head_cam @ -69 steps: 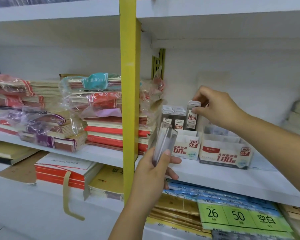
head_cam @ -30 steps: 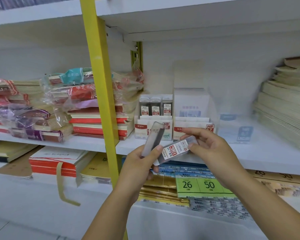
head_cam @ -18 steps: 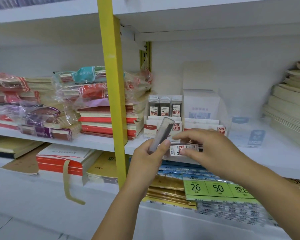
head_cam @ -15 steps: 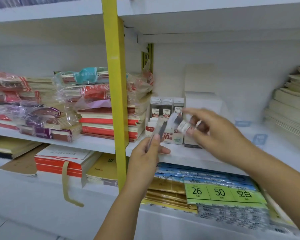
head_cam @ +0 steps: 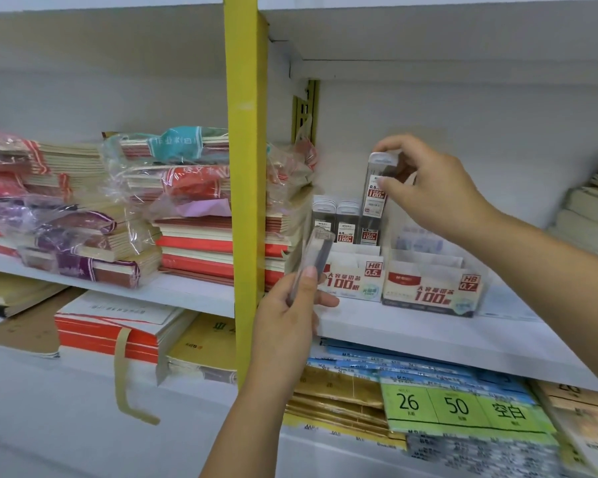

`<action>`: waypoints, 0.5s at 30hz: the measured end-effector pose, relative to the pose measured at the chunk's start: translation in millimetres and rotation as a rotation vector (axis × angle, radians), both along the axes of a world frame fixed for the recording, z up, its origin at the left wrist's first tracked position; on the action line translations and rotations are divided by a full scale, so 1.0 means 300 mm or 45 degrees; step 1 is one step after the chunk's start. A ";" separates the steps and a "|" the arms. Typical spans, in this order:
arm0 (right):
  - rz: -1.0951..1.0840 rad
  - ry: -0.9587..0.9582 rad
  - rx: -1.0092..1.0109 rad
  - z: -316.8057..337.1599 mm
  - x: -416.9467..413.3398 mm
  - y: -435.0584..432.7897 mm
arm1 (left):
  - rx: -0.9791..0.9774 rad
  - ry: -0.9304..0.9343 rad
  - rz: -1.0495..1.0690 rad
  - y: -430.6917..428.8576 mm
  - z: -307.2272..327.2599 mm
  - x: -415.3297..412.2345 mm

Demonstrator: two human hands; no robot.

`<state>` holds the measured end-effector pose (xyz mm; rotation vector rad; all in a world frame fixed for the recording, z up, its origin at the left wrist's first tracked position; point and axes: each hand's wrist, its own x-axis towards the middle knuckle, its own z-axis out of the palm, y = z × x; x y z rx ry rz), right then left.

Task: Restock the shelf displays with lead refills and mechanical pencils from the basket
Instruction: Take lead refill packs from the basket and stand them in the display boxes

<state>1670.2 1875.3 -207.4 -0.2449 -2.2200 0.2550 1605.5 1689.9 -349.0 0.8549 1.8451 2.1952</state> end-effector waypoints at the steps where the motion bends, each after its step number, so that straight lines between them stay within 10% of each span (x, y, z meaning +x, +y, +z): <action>1: -0.034 -0.055 0.049 -0.006 -0.008 0.005 | -0.001 -0.001 -0.007 0.001 -0.001 -0.003; 15: -0.367 -0.311 0.260 -0.076 -0.054 0.069 | -0.044 0.005 -0.183 -0.005 0.002 -0.009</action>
